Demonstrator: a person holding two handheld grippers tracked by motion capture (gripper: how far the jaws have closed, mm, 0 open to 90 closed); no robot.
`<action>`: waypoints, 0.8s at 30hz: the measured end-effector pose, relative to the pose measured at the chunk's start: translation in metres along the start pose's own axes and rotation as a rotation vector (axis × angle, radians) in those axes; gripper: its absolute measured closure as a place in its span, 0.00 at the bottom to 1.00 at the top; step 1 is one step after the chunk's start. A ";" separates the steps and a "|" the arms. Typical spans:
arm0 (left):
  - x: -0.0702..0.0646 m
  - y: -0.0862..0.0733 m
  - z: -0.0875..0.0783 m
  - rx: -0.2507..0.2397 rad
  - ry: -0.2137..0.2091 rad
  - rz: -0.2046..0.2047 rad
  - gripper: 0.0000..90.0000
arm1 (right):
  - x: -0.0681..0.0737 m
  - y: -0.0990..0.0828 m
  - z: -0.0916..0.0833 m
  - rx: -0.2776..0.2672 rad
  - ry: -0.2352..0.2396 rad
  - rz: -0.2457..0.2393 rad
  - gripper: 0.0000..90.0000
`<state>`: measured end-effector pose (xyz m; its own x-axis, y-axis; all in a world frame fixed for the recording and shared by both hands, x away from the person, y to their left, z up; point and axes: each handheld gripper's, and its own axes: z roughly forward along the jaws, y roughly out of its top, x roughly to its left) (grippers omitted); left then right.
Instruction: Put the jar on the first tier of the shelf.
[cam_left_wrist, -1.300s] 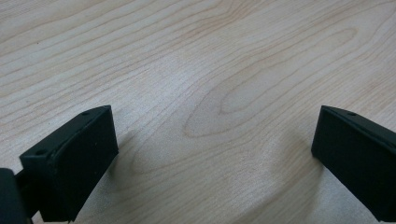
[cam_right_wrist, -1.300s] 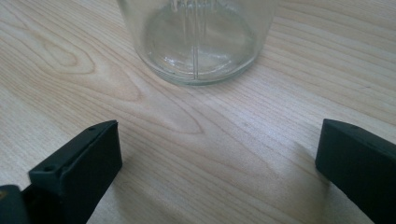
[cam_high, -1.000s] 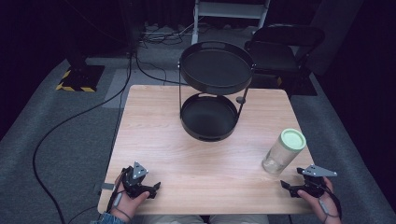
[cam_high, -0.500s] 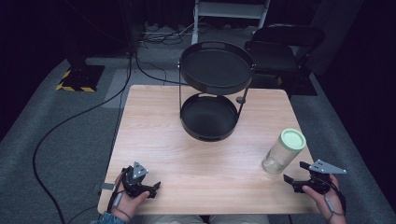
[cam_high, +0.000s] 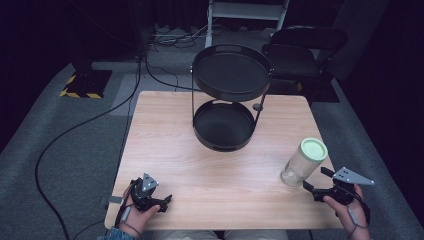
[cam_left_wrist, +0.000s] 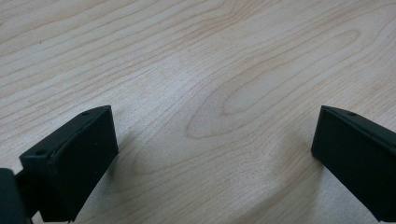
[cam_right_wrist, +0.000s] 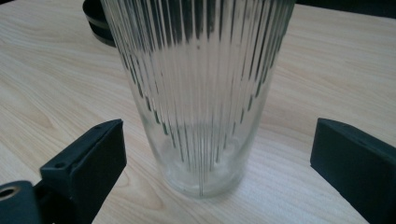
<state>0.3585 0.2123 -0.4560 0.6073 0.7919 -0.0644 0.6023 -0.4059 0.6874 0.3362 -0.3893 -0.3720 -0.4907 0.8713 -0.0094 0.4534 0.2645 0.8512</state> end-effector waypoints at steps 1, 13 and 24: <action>0.000 0.000 0.000 -0.001 0.001 0.000 0.00 | 0.000 0.001 0.001 -0.012 -0.001 -0.004 0.04; 0.000 0.000 0.000 0.000 0.000 0.000 0.00 | 0.002 0.003 0.016 -0.069 0.009 -0.026 0.04; 0.000 0.000 0.000 0.000 0.000 0.000 0.00 | 0.003 0.004 0.031 -0.082 0.015 -0.047 0.05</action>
<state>0.3585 0.2123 -0.4560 0.6077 0.7916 -0.0644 0.6022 -0.4063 0.6872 0.3590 -0.3728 -0.3849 -0.5216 0.8521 -0.0430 0.3675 0.2699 0.8900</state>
